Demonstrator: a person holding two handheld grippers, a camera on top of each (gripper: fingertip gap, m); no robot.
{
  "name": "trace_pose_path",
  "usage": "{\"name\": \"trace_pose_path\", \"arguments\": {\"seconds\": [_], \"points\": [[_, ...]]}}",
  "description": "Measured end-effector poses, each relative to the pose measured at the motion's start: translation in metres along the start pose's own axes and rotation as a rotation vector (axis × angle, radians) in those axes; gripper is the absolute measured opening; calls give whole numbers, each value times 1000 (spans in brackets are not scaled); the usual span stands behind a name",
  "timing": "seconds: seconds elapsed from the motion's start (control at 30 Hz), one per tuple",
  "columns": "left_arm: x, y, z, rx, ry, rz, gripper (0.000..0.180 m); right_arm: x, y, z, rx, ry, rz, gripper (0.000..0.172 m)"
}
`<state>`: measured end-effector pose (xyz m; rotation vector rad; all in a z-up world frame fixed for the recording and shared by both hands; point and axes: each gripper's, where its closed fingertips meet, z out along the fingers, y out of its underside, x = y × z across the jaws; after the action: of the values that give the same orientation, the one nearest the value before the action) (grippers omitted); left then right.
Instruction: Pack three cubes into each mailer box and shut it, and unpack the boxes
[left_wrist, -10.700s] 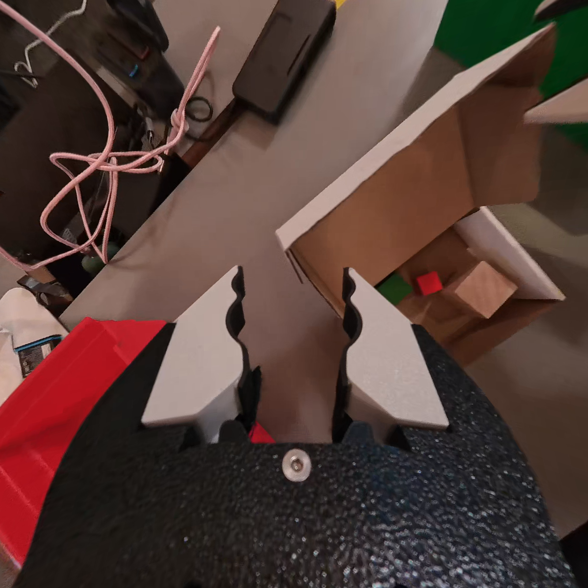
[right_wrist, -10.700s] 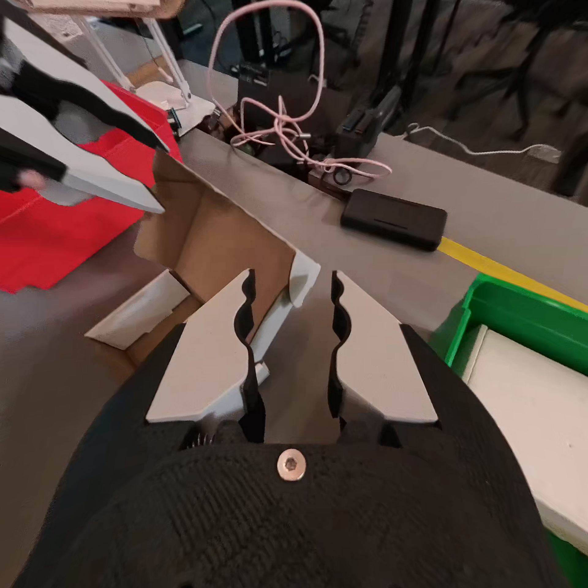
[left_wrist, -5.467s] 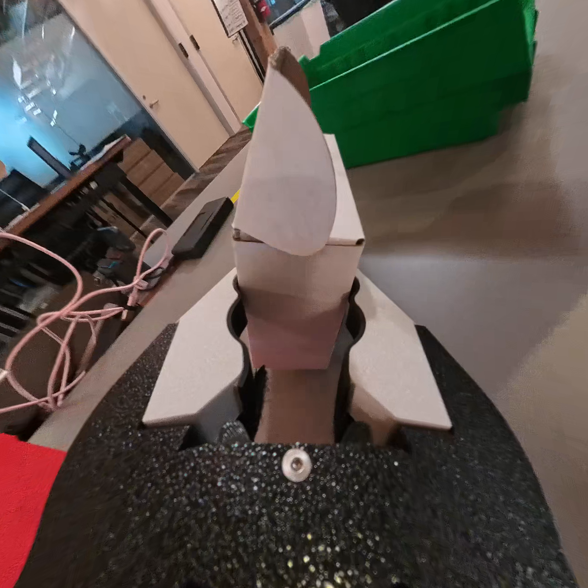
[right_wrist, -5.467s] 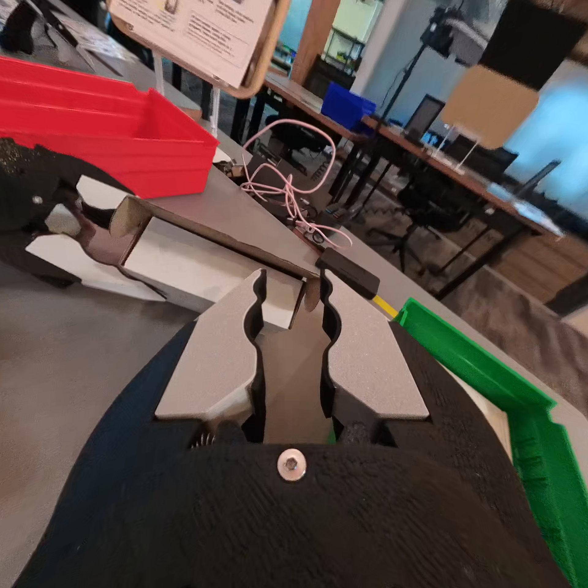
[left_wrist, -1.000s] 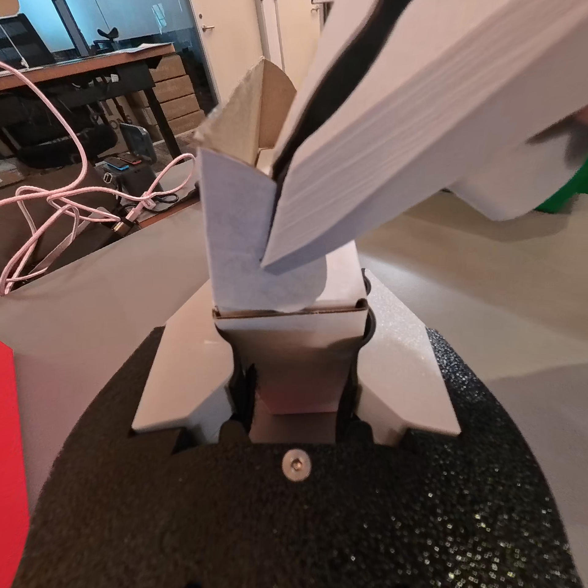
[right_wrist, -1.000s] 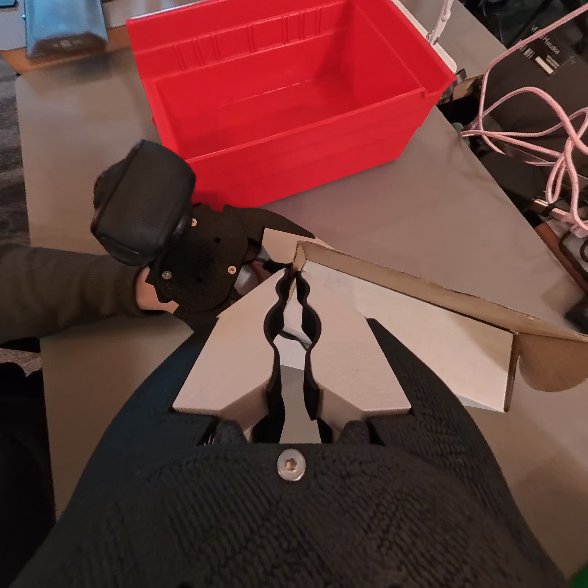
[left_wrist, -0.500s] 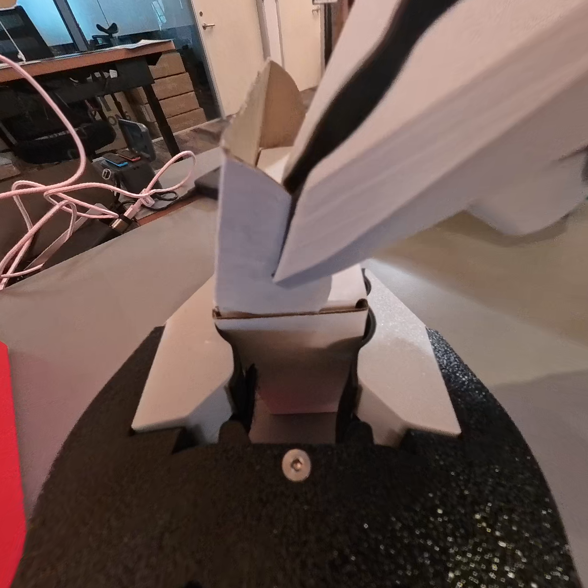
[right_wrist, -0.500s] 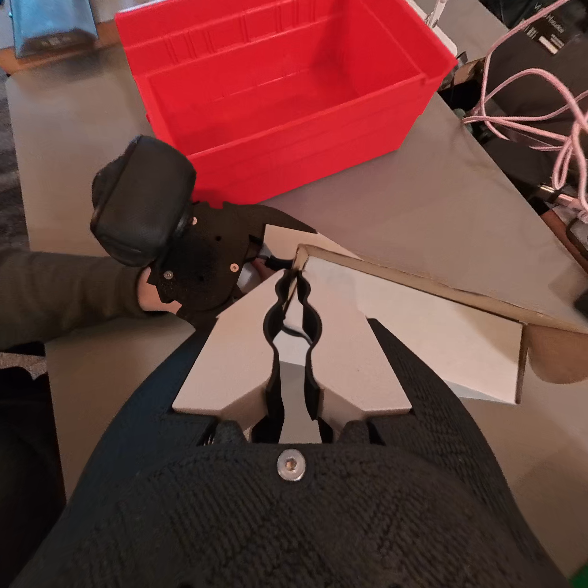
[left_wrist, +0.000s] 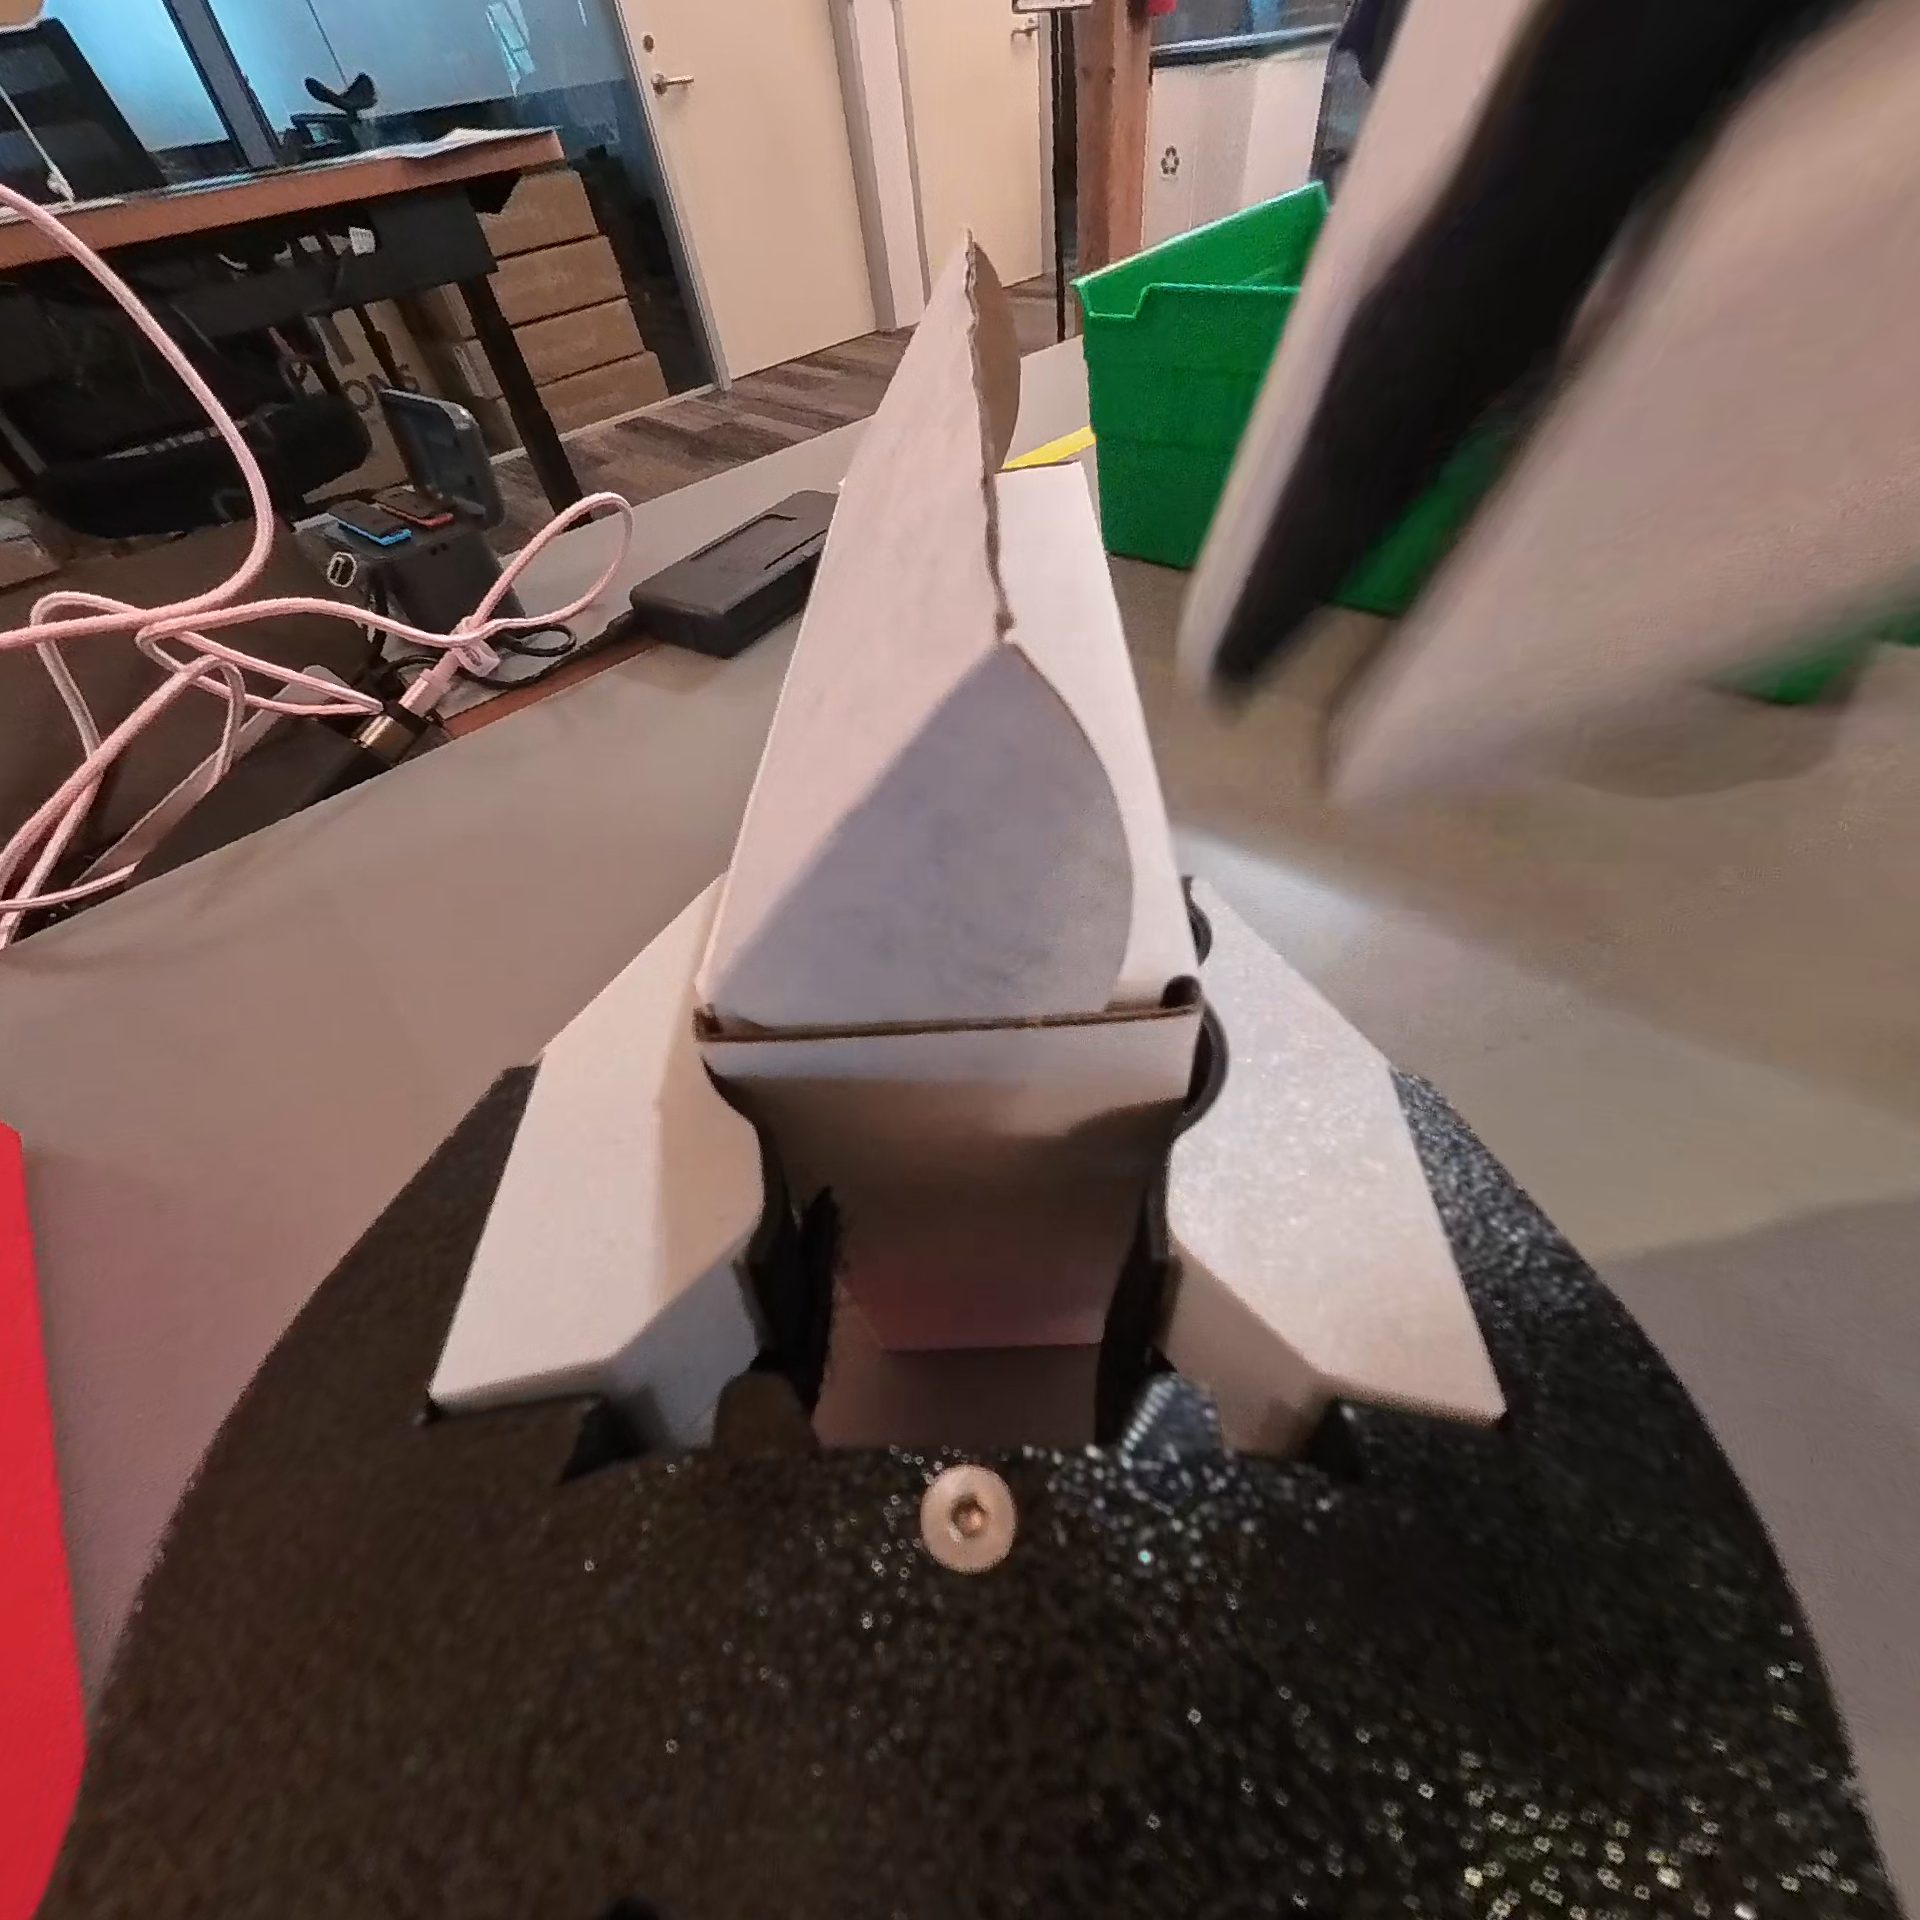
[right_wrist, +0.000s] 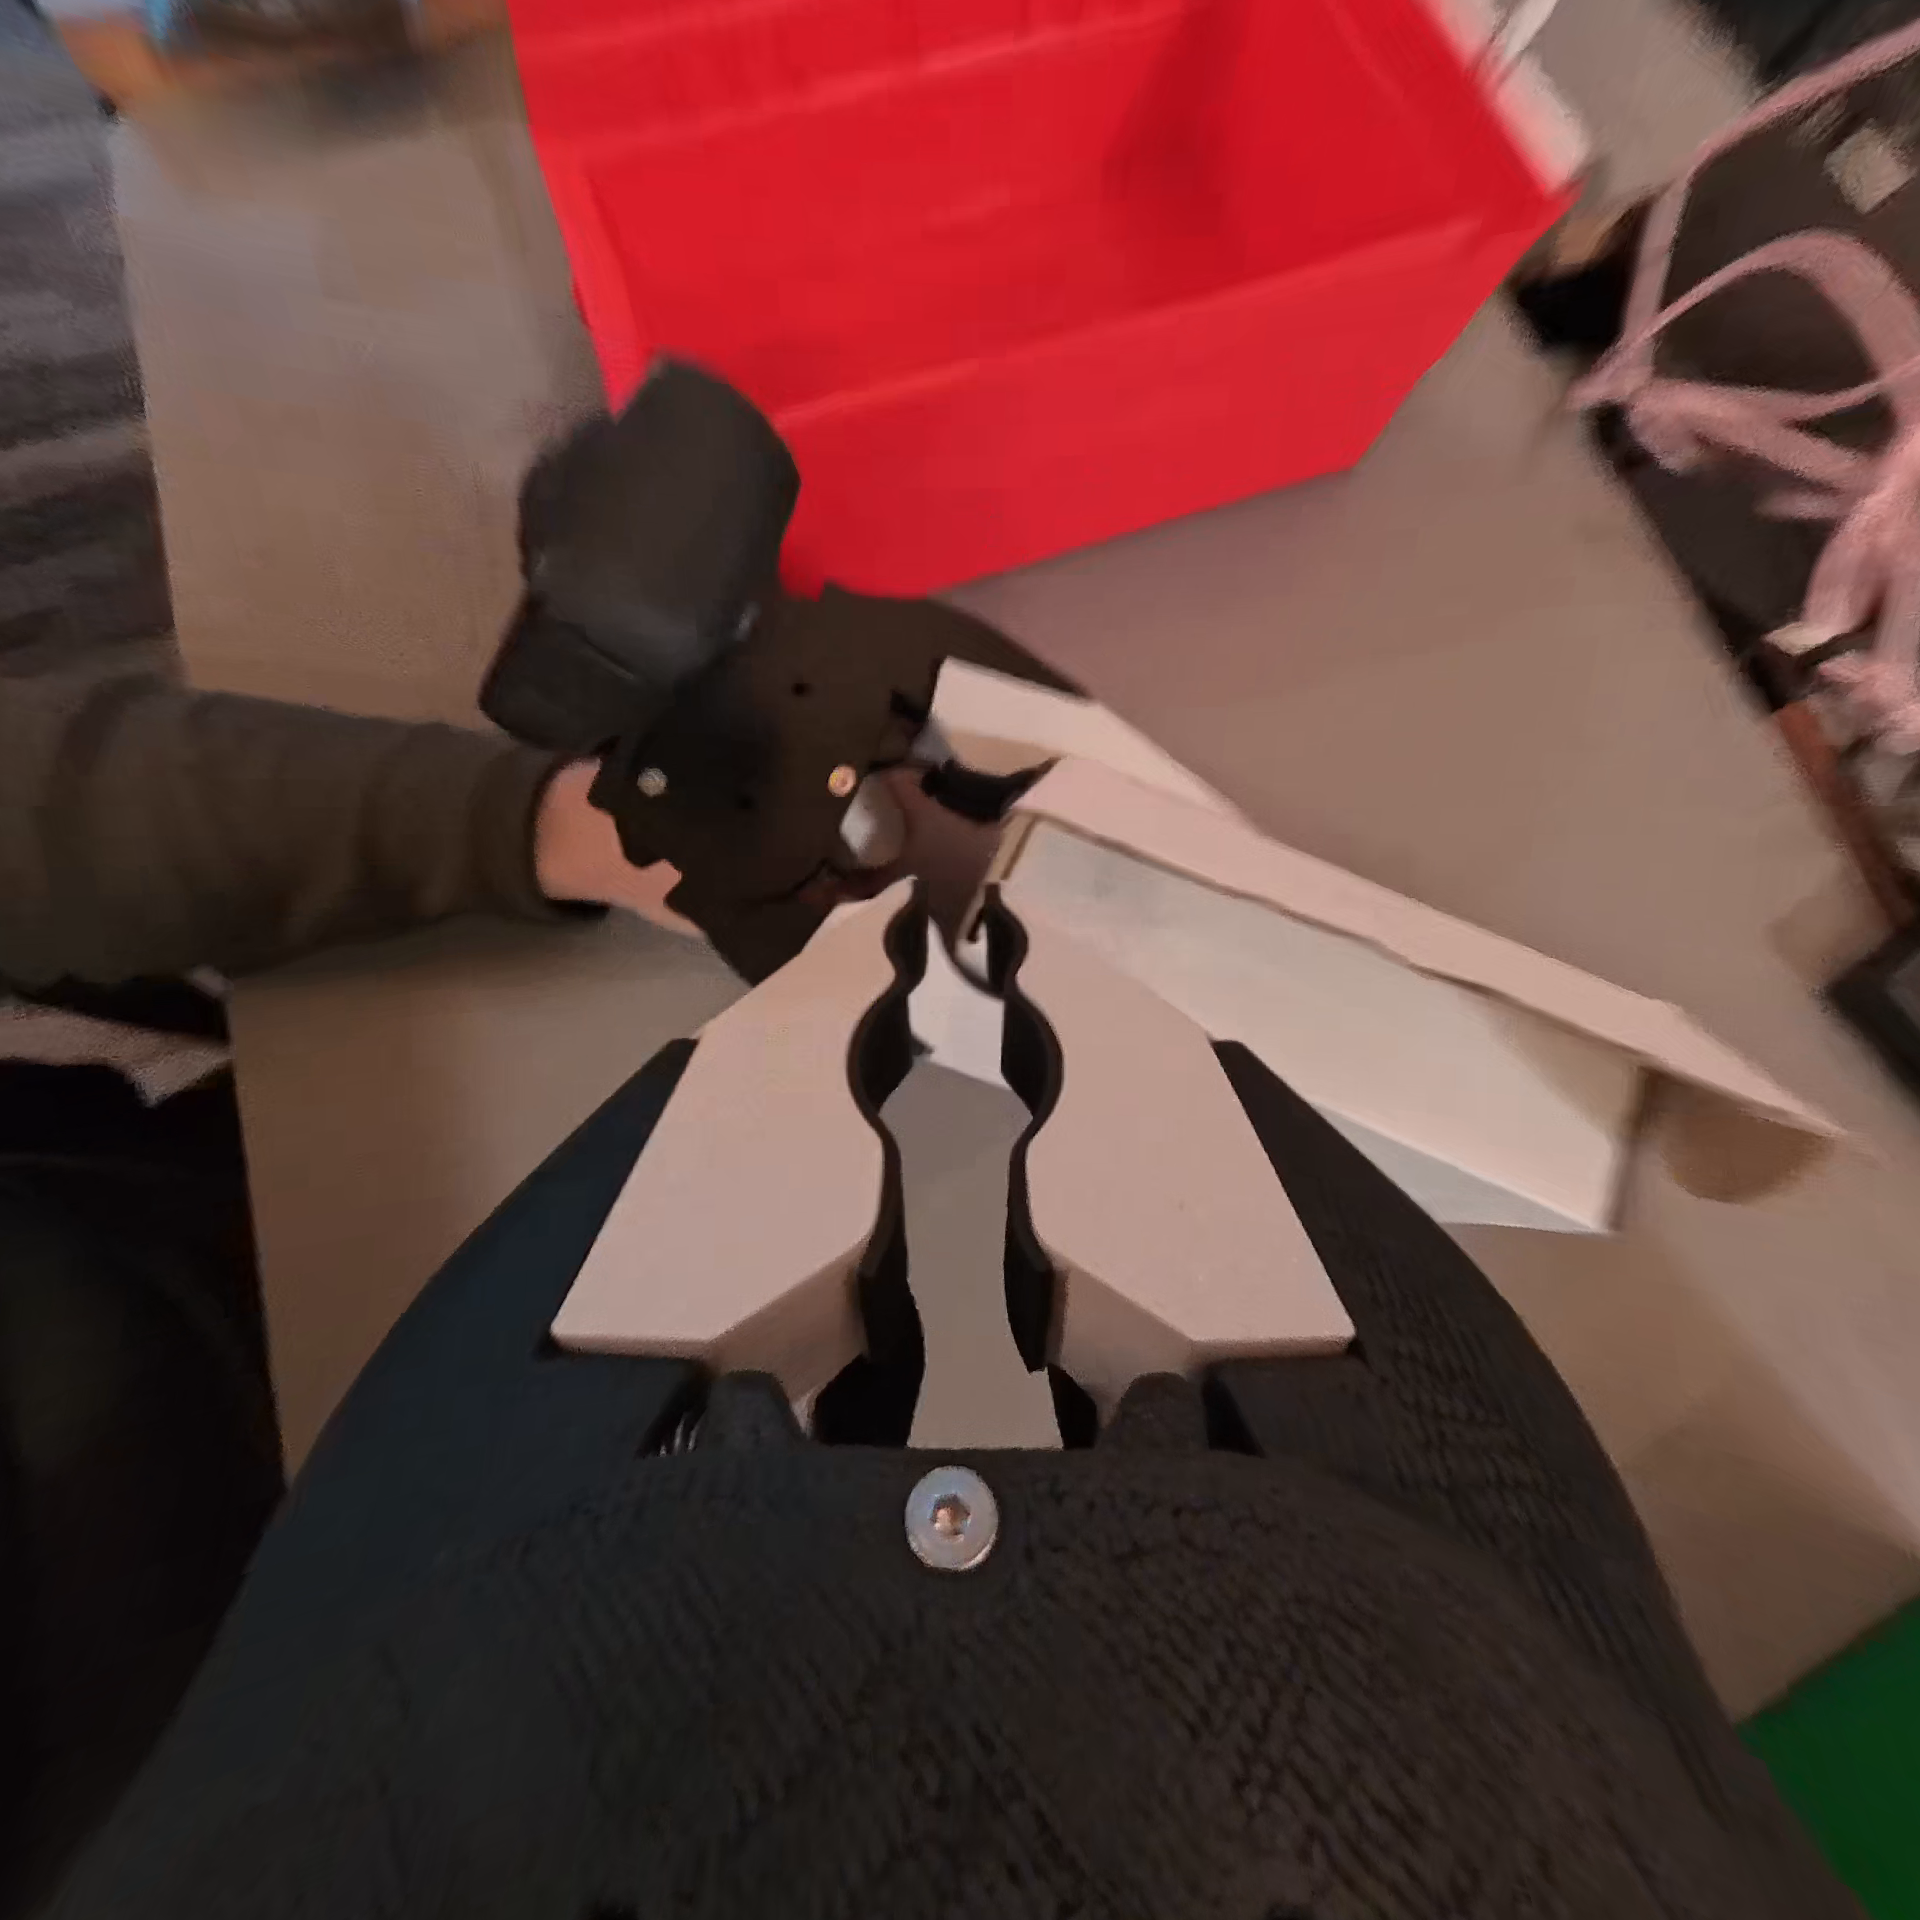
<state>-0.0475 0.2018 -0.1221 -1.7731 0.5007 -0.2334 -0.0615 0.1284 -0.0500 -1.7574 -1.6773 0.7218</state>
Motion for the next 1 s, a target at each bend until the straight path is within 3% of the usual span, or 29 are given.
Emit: {"name": "trace_pose_path", "arguments": {"seconds": [0.13,0.23,0.57,0.83,0.93,1.0], "points": [[1,0,0,0,9,1,78,51,-37,-52,292,270,-17,0],[2,0,0,0,17,10,77,84,-38,-65,390,375,8,0],[4,-1,0,3,31,17,77,113,-7,-26,287,341,84,0],[3,0,0,3,33,6,77,149,16,-56,290,444,192,0],[3,0,0,4,34,6,77,140,34,-51,217,313,231,34],[4,0,0,5,36,6,77,141,44,-44,183,287,227,31]]}}
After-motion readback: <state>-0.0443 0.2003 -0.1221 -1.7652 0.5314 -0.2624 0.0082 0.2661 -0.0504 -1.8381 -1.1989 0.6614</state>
